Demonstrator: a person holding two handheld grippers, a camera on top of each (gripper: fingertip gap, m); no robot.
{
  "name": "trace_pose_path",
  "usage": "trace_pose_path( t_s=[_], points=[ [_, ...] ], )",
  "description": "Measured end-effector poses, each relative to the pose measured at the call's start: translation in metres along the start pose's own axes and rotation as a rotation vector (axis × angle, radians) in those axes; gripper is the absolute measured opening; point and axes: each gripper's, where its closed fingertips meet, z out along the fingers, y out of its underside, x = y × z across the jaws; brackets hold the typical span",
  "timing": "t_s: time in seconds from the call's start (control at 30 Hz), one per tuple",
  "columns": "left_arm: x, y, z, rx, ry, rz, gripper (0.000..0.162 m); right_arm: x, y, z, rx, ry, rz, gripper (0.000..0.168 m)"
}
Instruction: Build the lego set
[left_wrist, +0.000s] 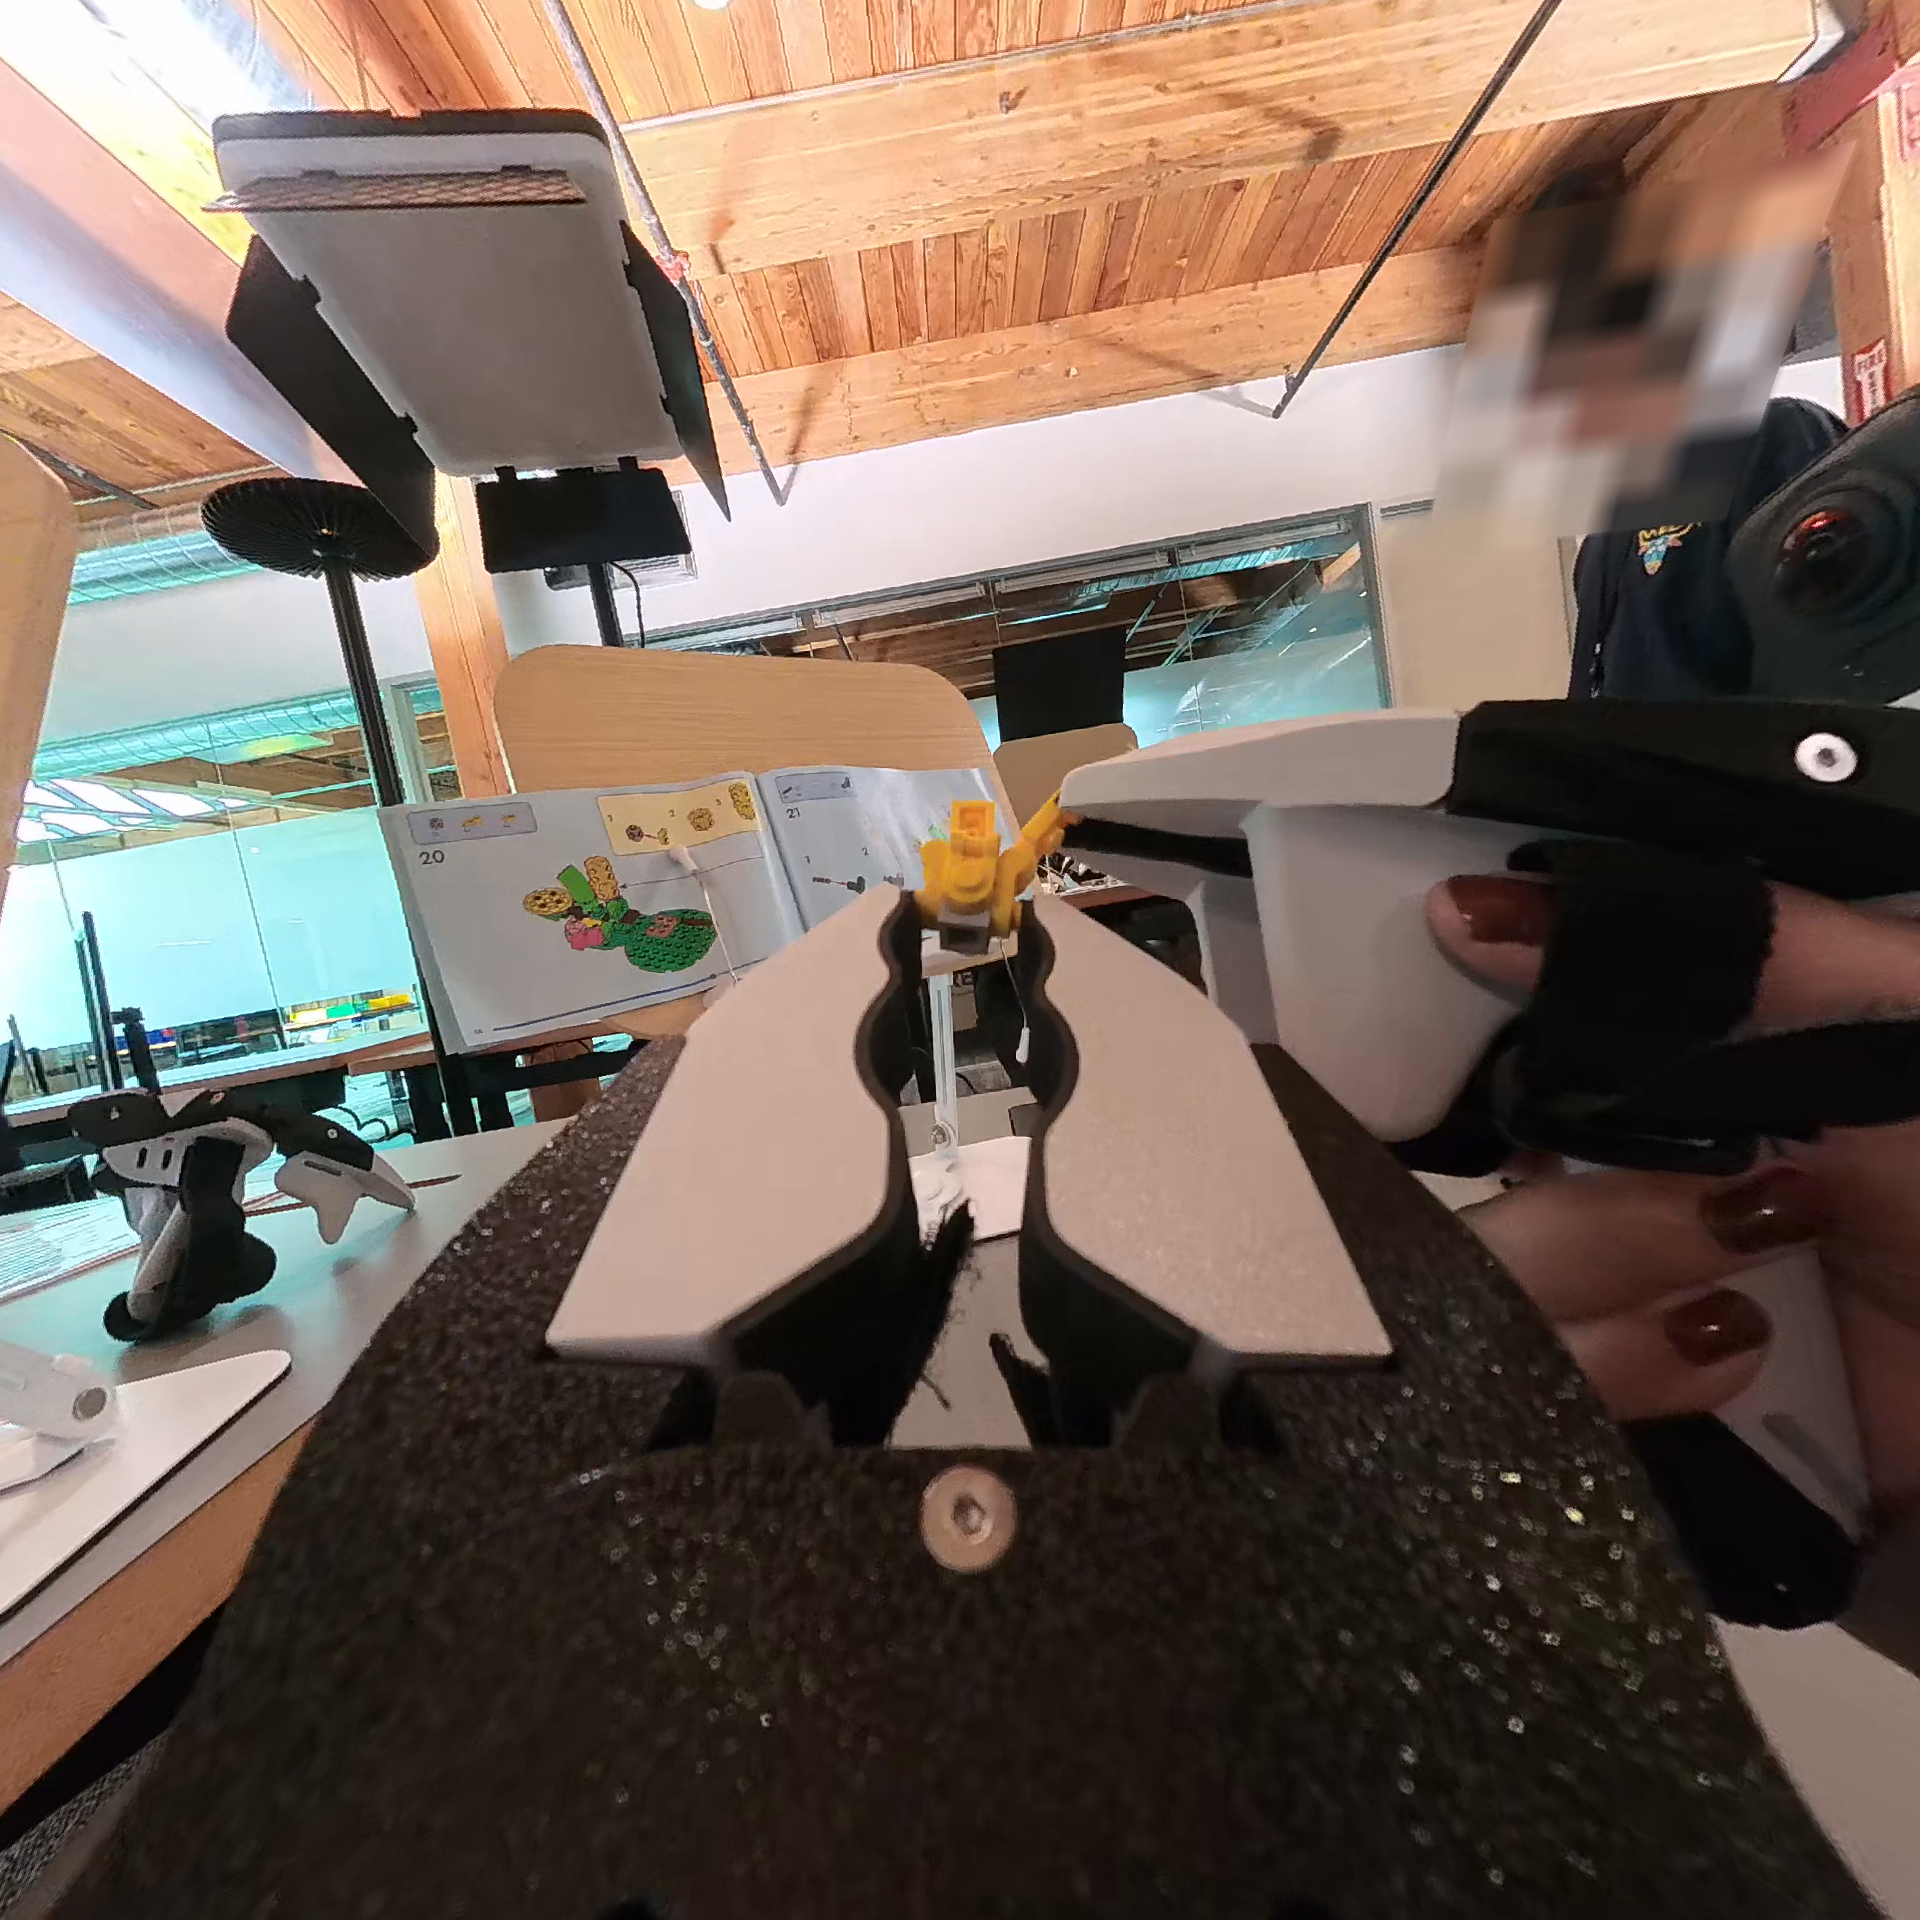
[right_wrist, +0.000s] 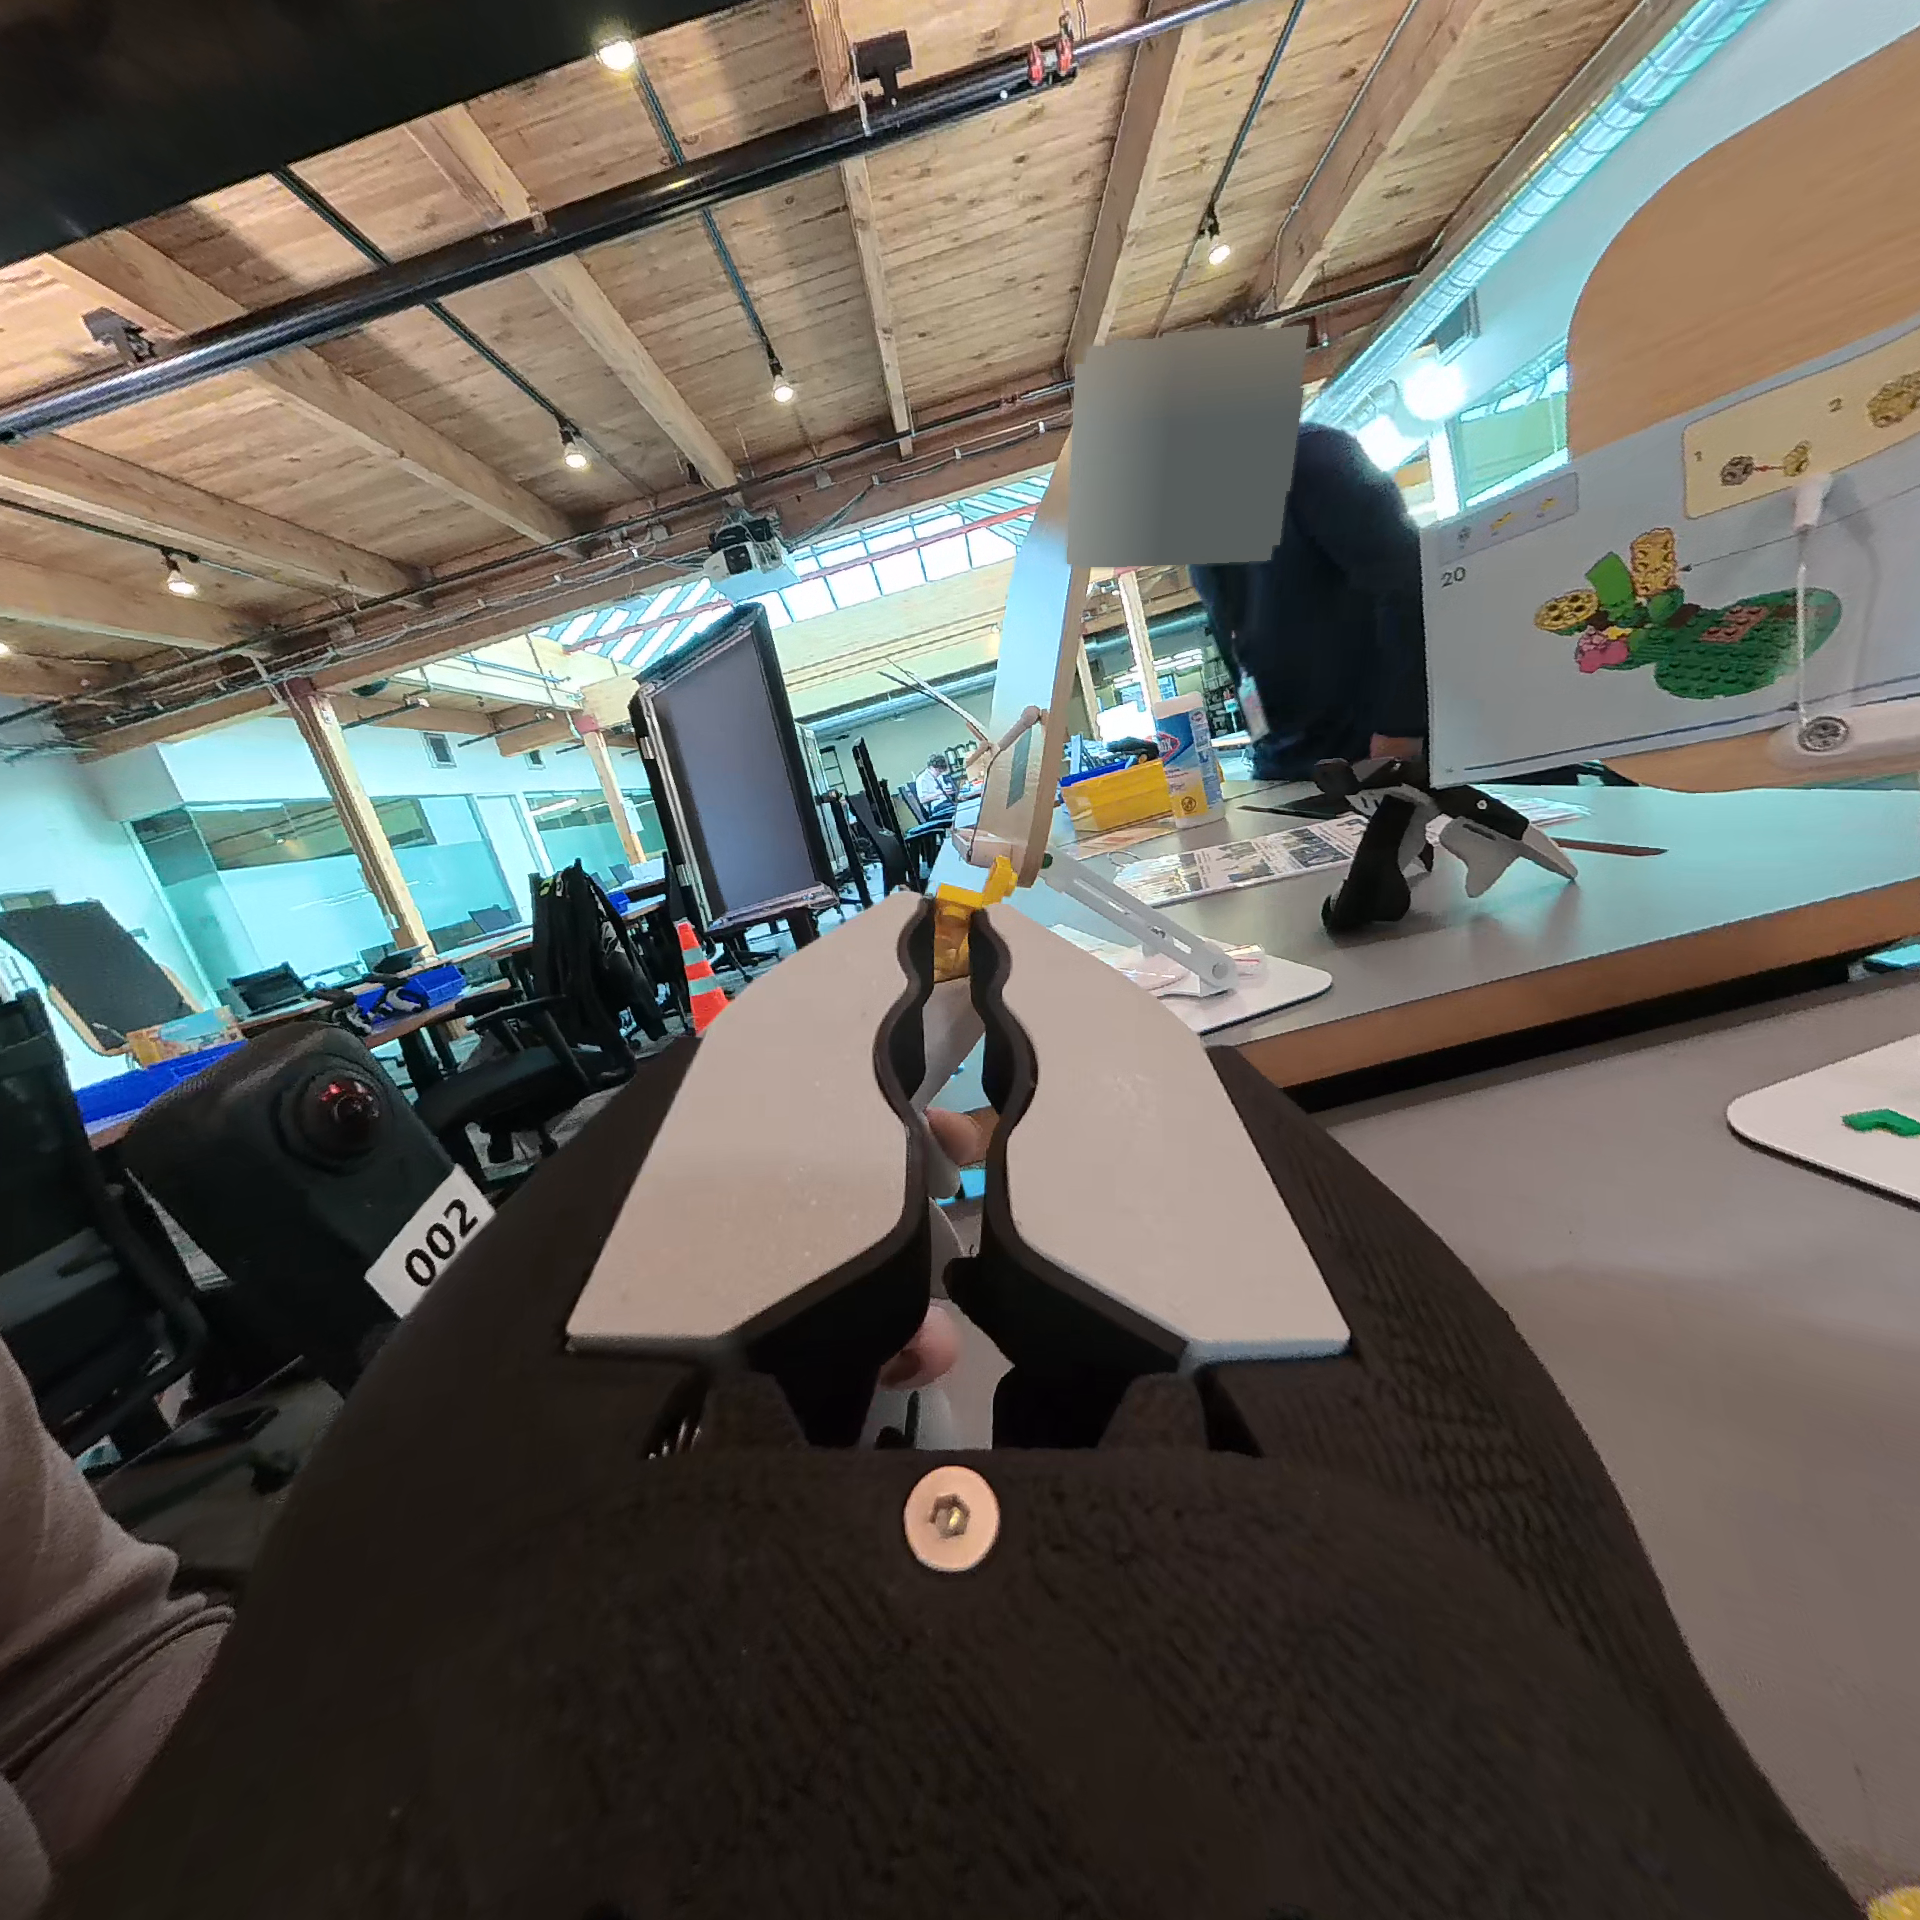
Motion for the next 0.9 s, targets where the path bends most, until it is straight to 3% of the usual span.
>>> trace_pose_path(
  t_s=[0.47,0.9],
  points=[
    [0.011,0.002,0.001,0.0,0.039,0.057,0.017,0.003,-0.003,-0.002,0.01,0.042,-0.033,0.005],
    [0.015,0.008,0.002,-0.011,0.029,-0.045,0.017,0.007,0.001,-0.002,-0.007,0.043,-0.003,0.004]
  ],
)
